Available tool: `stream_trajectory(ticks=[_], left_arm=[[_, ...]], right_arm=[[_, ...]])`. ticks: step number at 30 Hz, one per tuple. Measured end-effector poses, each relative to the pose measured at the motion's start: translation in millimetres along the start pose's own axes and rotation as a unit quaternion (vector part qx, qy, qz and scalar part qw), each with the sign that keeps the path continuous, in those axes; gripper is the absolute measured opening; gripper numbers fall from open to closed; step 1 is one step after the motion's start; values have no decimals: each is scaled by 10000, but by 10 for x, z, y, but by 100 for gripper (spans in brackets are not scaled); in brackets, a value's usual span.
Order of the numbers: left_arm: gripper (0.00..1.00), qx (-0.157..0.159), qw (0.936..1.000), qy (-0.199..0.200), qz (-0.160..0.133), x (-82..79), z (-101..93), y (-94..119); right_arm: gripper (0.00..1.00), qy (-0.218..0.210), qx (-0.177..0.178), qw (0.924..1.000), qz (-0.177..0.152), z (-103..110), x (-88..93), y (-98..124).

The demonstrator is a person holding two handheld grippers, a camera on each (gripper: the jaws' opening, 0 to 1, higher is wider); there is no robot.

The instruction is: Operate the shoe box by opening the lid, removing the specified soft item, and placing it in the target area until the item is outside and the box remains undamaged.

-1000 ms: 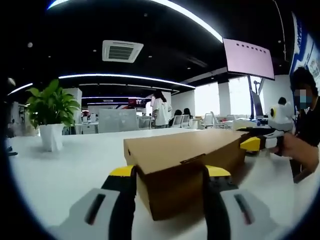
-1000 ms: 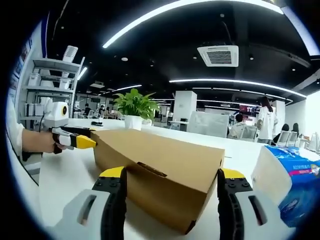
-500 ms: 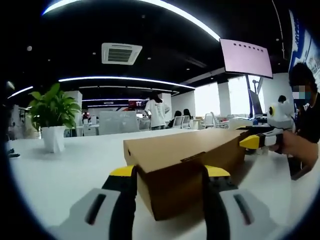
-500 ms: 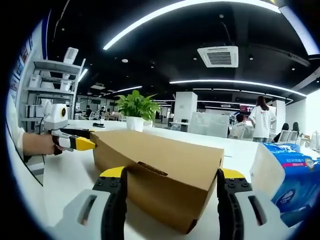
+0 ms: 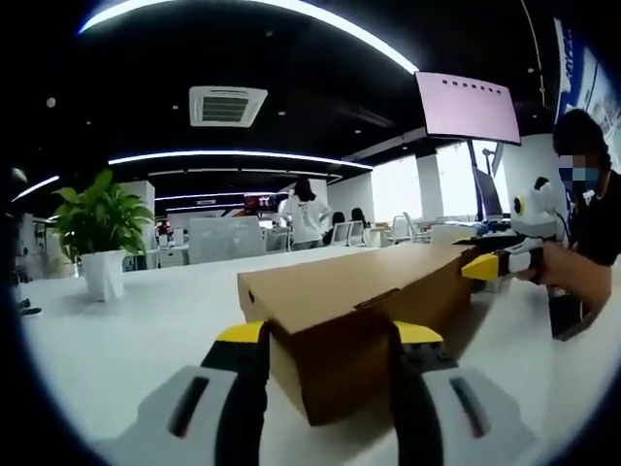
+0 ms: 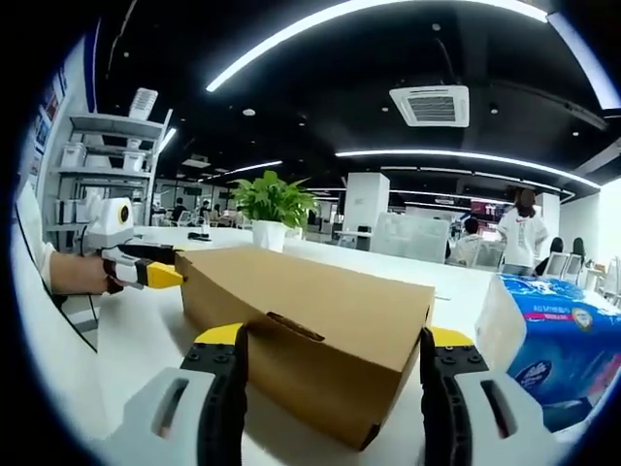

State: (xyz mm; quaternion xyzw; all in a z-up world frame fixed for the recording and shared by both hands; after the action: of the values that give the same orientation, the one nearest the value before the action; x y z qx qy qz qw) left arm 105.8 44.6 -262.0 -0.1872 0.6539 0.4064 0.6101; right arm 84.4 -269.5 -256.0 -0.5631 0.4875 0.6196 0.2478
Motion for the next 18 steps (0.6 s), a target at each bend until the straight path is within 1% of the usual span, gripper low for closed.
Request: stream_trajectory(ticks=[3,4,7,13,18], left_arm=[[49,14,10000,63,2,3,-11,22],[49,-12,10000,43,0,10,-19,29],[49,42,10000,57,-30,15,-48,44],[49,90,9999,32,-61,21,-141,71],[49,103,9998,131,-47,3,-184,80]], right_arm=[[73,-24,18,10000,35,25,3,17],[73,-22,22,10000,41,56,0,41],[73,-25,63,10000,44,102,20,128],[73,-28,69,10000,-7,86,57,212],[72,-44,77,10000,13,89,64,250]])
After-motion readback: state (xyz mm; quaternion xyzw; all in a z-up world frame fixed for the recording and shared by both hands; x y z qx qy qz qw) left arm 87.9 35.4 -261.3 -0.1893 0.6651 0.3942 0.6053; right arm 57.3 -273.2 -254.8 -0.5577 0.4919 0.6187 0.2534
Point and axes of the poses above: the point that each gripper's makers call its tool centre point, and the gripper's own axes: y roughly backward along the fingers, z roughly to its left, x roughly out of its underside, the point moved 9 cm from there along y, roughly backward along the fingers, and after that the axes turned 15 degrees about z, right-handed, at the moved point
